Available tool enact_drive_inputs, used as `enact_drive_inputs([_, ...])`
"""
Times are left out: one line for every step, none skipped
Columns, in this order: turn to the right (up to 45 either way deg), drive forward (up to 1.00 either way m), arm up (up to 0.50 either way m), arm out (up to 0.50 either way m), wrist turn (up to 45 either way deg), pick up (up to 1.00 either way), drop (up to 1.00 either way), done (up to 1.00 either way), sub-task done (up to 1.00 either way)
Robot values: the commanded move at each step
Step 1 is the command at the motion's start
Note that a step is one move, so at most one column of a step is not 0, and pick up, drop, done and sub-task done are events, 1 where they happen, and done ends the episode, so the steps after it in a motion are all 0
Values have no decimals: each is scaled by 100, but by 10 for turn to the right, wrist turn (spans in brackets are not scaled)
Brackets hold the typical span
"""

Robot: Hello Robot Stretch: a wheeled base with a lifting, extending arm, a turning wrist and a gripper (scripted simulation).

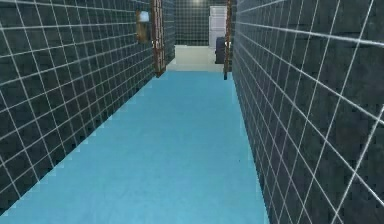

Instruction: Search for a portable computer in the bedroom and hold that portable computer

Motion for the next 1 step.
enact_drive_inputs([0,100,0,0,0,0,0,0,0])
